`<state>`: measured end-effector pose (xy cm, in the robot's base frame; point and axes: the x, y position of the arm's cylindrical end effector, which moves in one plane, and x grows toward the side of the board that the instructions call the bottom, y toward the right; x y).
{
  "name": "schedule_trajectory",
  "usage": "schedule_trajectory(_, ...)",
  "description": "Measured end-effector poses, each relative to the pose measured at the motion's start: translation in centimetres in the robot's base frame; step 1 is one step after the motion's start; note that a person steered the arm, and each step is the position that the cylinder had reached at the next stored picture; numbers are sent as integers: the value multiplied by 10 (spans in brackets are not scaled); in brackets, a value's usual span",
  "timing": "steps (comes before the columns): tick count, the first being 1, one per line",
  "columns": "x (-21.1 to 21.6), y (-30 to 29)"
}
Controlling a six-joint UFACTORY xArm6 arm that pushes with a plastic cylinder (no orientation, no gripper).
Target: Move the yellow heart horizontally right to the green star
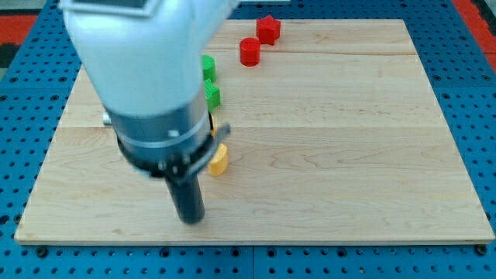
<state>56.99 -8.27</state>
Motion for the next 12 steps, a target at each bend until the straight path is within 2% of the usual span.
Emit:
schedule_trajectory(1, -63, 15)
schedule_trajectory(2, -82, 38)
schedule_trajectory(4, -87, 100)
schedule_trajectory(6, -87, 100)
schedule_trajectory(8, -67, 138)
schedule_trajectory(9, -82, 146)
schedule_trajectory(10, -141, 148)
schedule_trajectory(12, -174, 113)
